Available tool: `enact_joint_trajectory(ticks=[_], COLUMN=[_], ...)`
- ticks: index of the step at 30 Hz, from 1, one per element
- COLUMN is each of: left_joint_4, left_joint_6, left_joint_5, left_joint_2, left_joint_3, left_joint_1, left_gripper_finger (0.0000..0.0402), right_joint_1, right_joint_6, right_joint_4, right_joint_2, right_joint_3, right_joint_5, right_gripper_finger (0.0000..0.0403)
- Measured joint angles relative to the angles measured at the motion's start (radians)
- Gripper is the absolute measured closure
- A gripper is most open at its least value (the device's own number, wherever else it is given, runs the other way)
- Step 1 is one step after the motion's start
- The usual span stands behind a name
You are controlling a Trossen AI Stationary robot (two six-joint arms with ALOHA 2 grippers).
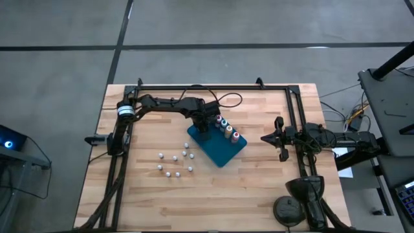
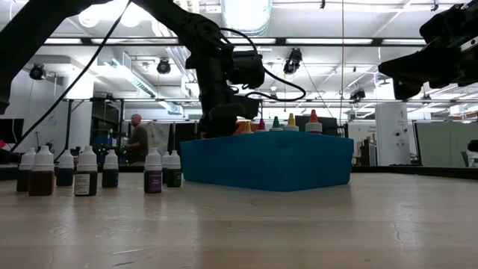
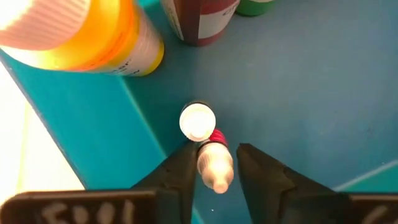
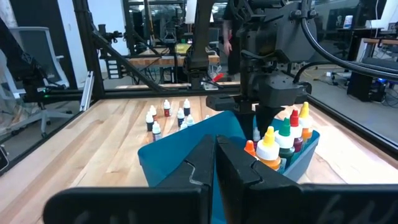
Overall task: Pick & Place food coloring
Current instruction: Put the red food coloring bottle into the blue bin, then put the green food coloring bottle into the blue bin
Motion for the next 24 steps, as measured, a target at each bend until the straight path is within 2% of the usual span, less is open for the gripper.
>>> enact_joint_trajectory(ticks=[7,15,24], left_joint_4=[0.0,-0.031,-0.146], left_joint_6=[0.0,0.0,0.0], left_joint_5=[0.0,0.002,0.002], left_joint_2=[0.0,-0.008,-0.008], left_joint_3=[0.0,0.026,0.1], left_joint_1=[0.0,-0.002,-0.005], left_gripper_finger=[0.0264,0.0262,0.0262], right_joint_1=[0.0,0.0,0.0], right_joint_6=[0.002,0.001,0.001], right_joint_4=[0.0,0.0,0.0], right_joint_2=[0.0,0.0,0.0], right_joint_3=[0.0,0.0,0.0], right_joint_5=[0.0,0.0,0.0], right_gripper_finger=[0.0394,0.0394,0.0394])
